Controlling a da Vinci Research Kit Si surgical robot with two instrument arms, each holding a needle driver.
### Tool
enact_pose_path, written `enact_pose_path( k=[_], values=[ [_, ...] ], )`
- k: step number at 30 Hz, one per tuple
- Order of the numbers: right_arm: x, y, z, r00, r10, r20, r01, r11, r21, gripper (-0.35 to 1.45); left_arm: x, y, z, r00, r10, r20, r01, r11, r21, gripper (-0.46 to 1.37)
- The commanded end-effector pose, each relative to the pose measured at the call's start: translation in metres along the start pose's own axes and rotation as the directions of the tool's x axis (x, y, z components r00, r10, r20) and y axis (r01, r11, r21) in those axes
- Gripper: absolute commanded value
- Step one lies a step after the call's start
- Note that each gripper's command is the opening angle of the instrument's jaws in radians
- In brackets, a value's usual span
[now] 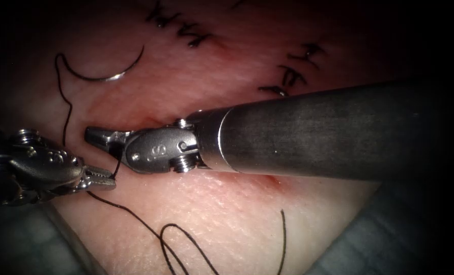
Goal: Wound Closure
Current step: Cut the remaining suture end with the right grasper, then set down the cut suture end
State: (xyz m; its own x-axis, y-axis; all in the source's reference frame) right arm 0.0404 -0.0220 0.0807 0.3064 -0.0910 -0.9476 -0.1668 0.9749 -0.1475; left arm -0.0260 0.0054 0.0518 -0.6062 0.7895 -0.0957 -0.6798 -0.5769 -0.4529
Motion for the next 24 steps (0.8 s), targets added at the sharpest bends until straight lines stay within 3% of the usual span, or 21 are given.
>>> enact_pose_path(
  k=[1, 3, 6, 7, 11, 20, 24],
  values=[
    [-0.0001, 0.0000, -0.0002, 1.000, 0.000, -0.001, 0.000, 1.000, -0.003, -0.35, 0.0000, 0.0000, 0.0000, 1.000, 0.000, 0.000, 0.000, 1.000, -0.010, -0.35],
    [-0.0002, 0.0000, -0.0006, 1.000, -0.007, -0.004, 0.007, 1.000, 0.000, -0.27, -0.0002, -0.0001, -0.0001, 1.000, 0.002, 0.000, -0.002, 1.000, -0.011, -0.35],
    [-0.0005, 0.0001, -0.0017, 0.999, -0.007, 0.034, 0.008, 1.000, -0.025, 1.16, -0.0003, -0.0001, -0.0002, 1.000, 0.003, 0.000, -0.003, 1.000, -0.011, -0.35],
    [-0.0007, 0.0002, -0.0022, 0.998, -0.007, 0.058, 0.009, 0.999, -0.041, 1.32, -0.0004, -0.0001, -0.0002, 1.000, 0.004, 0.000, -0.004, 1.000, -0.012, -0.35],
    [-0.0015, 0.0006, -0.0054, 0.997, -0.007, 0.083, 0.011, 0.999, -0.051, 1.43, -0.0006, -0.0002, -0.0003, 1.000, 0.005, 0.001, -0.005, 1.000, -0.013, -0.35],
    [-0.0030, 0.0019, -0.0130, 0.992, 0.008, 0.127, 0.001, 0.998, -0.070, 1.43, -0.0001, 0.0000, -0.0001, 0.999, 0.028, -0.015, -0.029, 0.999, -0.016, -0.35],
    [-0.0034, 0.0027, -0.0164, 0.990, 0.015, 0.143, -0.001, 0.995, -0.096, 1.44, 0.0007, 0.0005, 0.0002, 0.996, 0.068, -0.055, -0.070, 0.997, -0.025, -0.35]
  ],
)
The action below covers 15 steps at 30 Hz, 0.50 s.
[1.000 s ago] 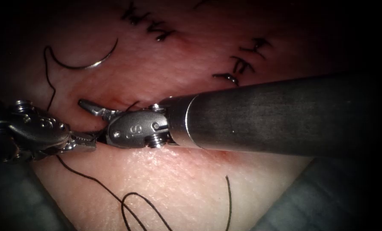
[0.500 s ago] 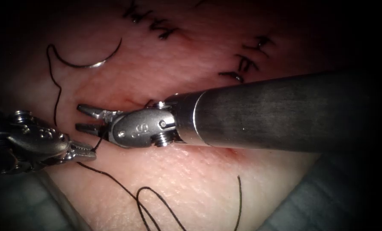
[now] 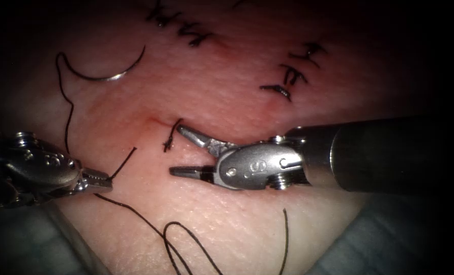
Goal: Wound Closure
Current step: Set down the cut suture end
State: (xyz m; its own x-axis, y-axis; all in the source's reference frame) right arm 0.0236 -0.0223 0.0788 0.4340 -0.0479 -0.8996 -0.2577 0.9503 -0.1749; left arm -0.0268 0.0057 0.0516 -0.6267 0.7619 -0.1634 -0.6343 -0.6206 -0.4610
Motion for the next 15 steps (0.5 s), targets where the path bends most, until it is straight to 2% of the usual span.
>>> enact_pose_path(
  k=[1, 8, 11, 13, 15],
  values=[
    [-0.0001, 0.0002, -0.0007, 1.000, 0.002, 0.006, -0.002, 1.000, -0.003, 1.43, 0.0002, 0.0003, 0.0003, 1.000, 0.021, -0.020, -0.022, 1.000, -0.016, -0.35],
    [-0.0014, 0.0015, -0.0050, 0.999, 0.003, 0.050, -0.002, 1.000, -0.021, 1.44, 0.0026, 0.0020, 0.0018, 0.995, 0.075, -0.063, -0.079, 0.995, -0.069, -0.35],
    [-0.0019, 0.0022, -0.0069, 0.997, 0.004, 0.071, -0.002, 1.000, -0.030, 1.44, 0.0043, 0.0028, 0.0031, 0.992, 0.084, -0.090, -0.091, 0.992, -0.085, -0.35],
    [-0.0024, 0.0031, -0.0097, 0.995, 0.006, 0.097, -0.002, 0.999, -0.039, 1.44, 0.0064, 0.0038, 0.0050, 0.989, 0.092, -0.118, -0.103, 0.990, -0.096, -0.35],
    [-0.0025, 0.0036, -0.0110, 0.994, 0.007, 0.110, -0.002, 0.999, -0.044, 1.44, 0.0072, 0.0042, 0.0058, 0.988, 0.097, -0.124, -0.109, 0.989, -0.096, -0.35]
  ],
)
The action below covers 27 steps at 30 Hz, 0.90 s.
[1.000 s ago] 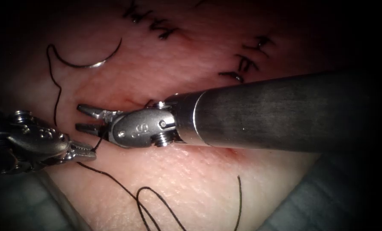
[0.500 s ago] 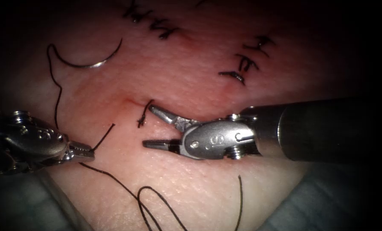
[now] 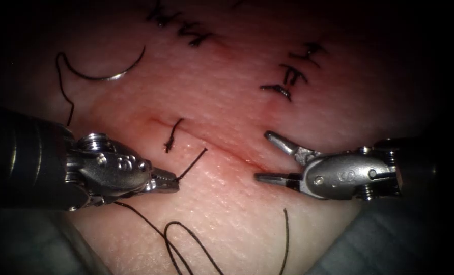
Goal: Wound Closure
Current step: Set down the cut suture end
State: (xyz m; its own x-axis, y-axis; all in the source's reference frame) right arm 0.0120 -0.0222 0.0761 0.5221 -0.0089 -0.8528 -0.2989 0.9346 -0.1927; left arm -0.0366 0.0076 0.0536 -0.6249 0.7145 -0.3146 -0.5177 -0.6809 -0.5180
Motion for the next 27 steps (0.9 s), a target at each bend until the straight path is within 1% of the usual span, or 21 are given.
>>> enact_pose_path(
  k=[1, 4, 6, 7, 10, 15, 17, 21, 24, 25, 27],
  values=[
    [0.0000, 0.0002, -0.0008, 1.000, 0.001, 0.008, -0.001, 1.000, 0.000, 1.44, 0.0004, 0.0001, 0.0006, 1.000, 0.005, -0.006, -0.005, 1.000, -0.007, -0.35],
    [-0.0004, 0.0011, -0.0034, 1.000, 0.003, 0.026, -0.002, 1.000, -0.007, 1.43, 0.0017, 0.0005, 0.0024, 1.000, 0.009, -0.016, -0.009, 1.000, -0.026, -0.35],
    [-0.0007, 0.0018, -0.0054, 0.999, 0.004, 0.037, -0.003, 1.000, -0.014, 1.42, 0.0025, 0.0009, 0.0037, 1.000, 0.012, -0.018, -0.013, 1.000, -0.026, -0.35],
    [-0.0008, 0.0020, -0.0059, 0.999, 0.004, 0.041, -0.003, 1.000, -0.015, 1.42, 0.0028, 0.0009, 0.0041, 1.000, 0.013, -0.018, -0.013, 1.000, -0.025, -0.35],
    [-0.0013, 0.0031, -0.0090, 0.998, 0.005, 0.056, -0.003, 0.999, -0.042, 1.43, 0.0050, 0.0014, 0.0063, 0.999, 0.020, -0.029, -0.021, 0.999, -0.028, -0.35],
    [-0.0020, 0.0036, -0.0122, 0.996, 0.003, 0.085, 0.002, 0.998, -0.061, 1.42, 0.0081, 0.0023, 0.0093, 0.999, 0.036, -0.039, -0.038, 0.997, -0.062, -0.35],
    [-0.0022, 0.0037, -0.0133, 0.995, 0.002, 0.098, 0.005, 0.998, -0.069, 1.43, 0.0092, 0.0027, 0.0108, 0.998, 0.044, -0.040, -0.047, 0.996, -0.074, -0.35],
    [-0.0022, 0.0038, -0.0146, 0.994, 0.007, 0.106, 0.001, 0.997, -0.075, 1.42, 0.0098, 0.0032, 0.0131, 0.998, 0.040, -0.041, -0.044, 0.994, -0.100, -0.35],
    [-0.0024, 0.0039, -0.0155, 0.995, 0.006, 0.103, 0.002, 0.997, -0.078, 1.39, 0.0094, 0.0042, 0.0151, 0.998, 0.045, -0.045, -0.050, 0.991, -0.120, -0.35],
    [-0.0024, 0.0039, -0.0156, 0.995, 0.006, 0.101, 0.002, 0.997, -0.081, 1.39, 0.0094, 0.0043, 0.0152, 0.998, 0.049, -0.046, -0.054, 0.991, -0.125, -0.35],
    [-0.0027, 0.0041, -0.0160, 0.994, 0.006, 0.106, 0.004, 0.996, -0.087, 1.39, 0.0089, 0.0052, 0.0164, 0.997, 0.047, -0.054, -0.055, 0.988, -0.145, -0.35]
  ],
)
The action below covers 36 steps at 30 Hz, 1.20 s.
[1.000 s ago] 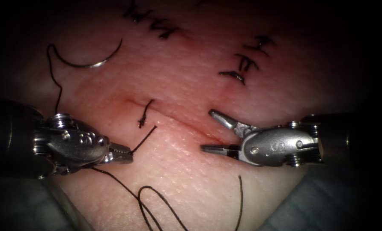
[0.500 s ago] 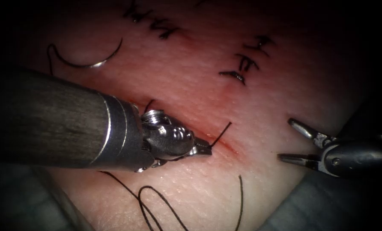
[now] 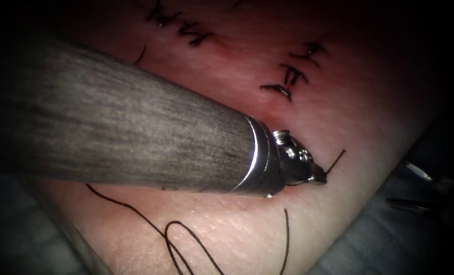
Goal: Wound Closure
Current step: Set down the cut suture end
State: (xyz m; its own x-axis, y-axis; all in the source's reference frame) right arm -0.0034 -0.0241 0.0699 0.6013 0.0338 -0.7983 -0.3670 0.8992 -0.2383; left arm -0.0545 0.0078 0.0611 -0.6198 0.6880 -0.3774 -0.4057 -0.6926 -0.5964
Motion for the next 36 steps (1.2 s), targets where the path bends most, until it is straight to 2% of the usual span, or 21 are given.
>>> enact_pose_path(
  k=[1, 8, 15, 18, 22, 25, 29, 33, 36],
  values=[
    [-0.0002, 0.0002, -0.0003, 1.000, -0.001, 0.010, 0.001, 1.000, -0.005, 1.40, -0.0004, 0.0006, 0.0011, 1.000, 0.003, -0.020, -0.004, 0.999, -0.041, -0.35],
    [-0.0003, 0.0001, -0.0013, 1.000, 0.003, 0.018, -0.003, 1.000, -0.012, 1.40, -0.0014, 0.0024, 0.0043, 0.999, -0.013, -0.050, 0.007, 0.993, -0.115, -0.35],
    [-0.0002, -0.0003, -0.0020, 1.000, 0.002, 0.016, -0.001, 1.000, -0.013, 1.40, -0.0015, 0.0033, 0.0072, 0.999, -0.045, -0.023, 0.042, 0.989, -0.140, -0.35],
    [-0.0002, -0.0007, -0.0023, 1.000, 0.006, 0.015, -0.006, 1.000, -0.015, 1.40, -0.0024, 0.0029, 0.0088, 0.995, -0.103, 0.005, 0.102, 0.984, -0.145, 0.17],
    [-0.0003, -0.0011, -0.0023, 1.000, 0.010, 0.013, -0.010, 1.000, -0.018, 1.40, -0.0037, 0.0020, 0.0097, 0.991, -0.133, 0.025, 0.135, 0.981, -0.139, 0.41],
    [-0.0002, -0.0015, -0.0022, 1.000, 0.016, 0.014, -0.016, 1.000, -0.021, 1.41, -0.0050, 0.0009, 0.0098, 0.989, -0.146, 0.040, 0.149, 0.982, -0.113, 0.52],
    [0.0001, -0.0018, -0.0020, 1.000, 0.023, 0.018, -0.022, 0.999, -0.025, 1.42, -0.0060, -0.0010, 0.0094, 0.988, -0.139, 0.060, 0.143, 0.988, -0.065, 0.56],
    [0.0003, -0.0019, -0.0018, 1.000, 0.024, 0.018, -0.023, 0.999, -0.026, 1.42, -0.0067, -0.0029, 0.0086, 0.987, -0.145, 0.066, 0.147, 0.989, -0.032, 0.54],
    [0.0004, -0.0021, -0.0016, 1.000, 0.024, 0.017, -0.024, 0.999, -0.026, 1.42, -0.0071, -0.0040, 0.0075, 0.986, -0.157, 0.064, 0.159, 0.987, -0.034, 0.51]
  ],
)
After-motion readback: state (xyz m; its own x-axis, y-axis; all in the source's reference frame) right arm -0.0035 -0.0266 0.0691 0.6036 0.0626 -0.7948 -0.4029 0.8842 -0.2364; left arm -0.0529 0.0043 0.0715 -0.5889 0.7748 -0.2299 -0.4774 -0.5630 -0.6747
